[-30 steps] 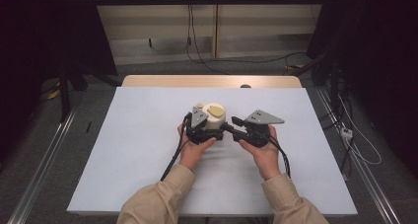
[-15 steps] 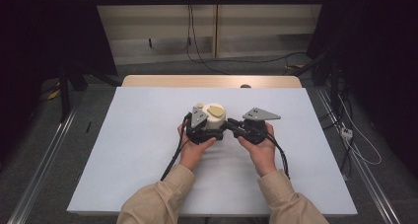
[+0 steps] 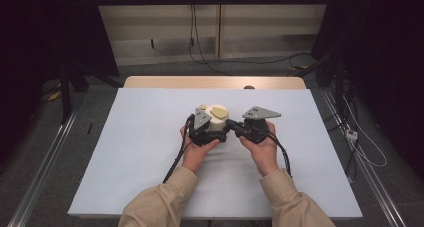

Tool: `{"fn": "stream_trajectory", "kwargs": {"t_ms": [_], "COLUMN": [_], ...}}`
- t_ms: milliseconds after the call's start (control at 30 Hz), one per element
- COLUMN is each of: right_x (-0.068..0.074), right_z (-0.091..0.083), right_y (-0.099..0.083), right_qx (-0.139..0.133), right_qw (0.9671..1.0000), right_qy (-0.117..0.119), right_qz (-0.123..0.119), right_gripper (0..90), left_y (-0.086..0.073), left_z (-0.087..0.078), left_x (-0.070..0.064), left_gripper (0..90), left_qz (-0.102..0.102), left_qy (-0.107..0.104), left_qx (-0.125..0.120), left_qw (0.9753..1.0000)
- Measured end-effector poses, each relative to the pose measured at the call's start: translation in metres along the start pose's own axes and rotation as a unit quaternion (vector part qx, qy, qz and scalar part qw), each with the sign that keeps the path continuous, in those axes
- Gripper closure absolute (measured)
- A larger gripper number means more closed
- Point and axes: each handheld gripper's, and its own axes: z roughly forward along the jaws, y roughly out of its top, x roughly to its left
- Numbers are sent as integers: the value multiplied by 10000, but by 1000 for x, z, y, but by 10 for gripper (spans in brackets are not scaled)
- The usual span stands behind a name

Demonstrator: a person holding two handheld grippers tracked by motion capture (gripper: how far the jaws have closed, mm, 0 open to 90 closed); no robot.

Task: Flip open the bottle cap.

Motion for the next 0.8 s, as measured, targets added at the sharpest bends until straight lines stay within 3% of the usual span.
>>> {"fn": "stream_trajectory", "kwargs": {"t_ms": [800], "right_x": [0], "right_z": [3], "right_y": [18], "right_qx": [48], "right_qw": [9999], "right_qy": [9], "right_qz": [-156], "right_gripper": [900], "left_y": [0], "left_z": [0], "left_x": [1], "left_gripper": [51], "left_qz": [59], "left_qy": [-30], "left_qx": [40], "left_qw": [10000]}}
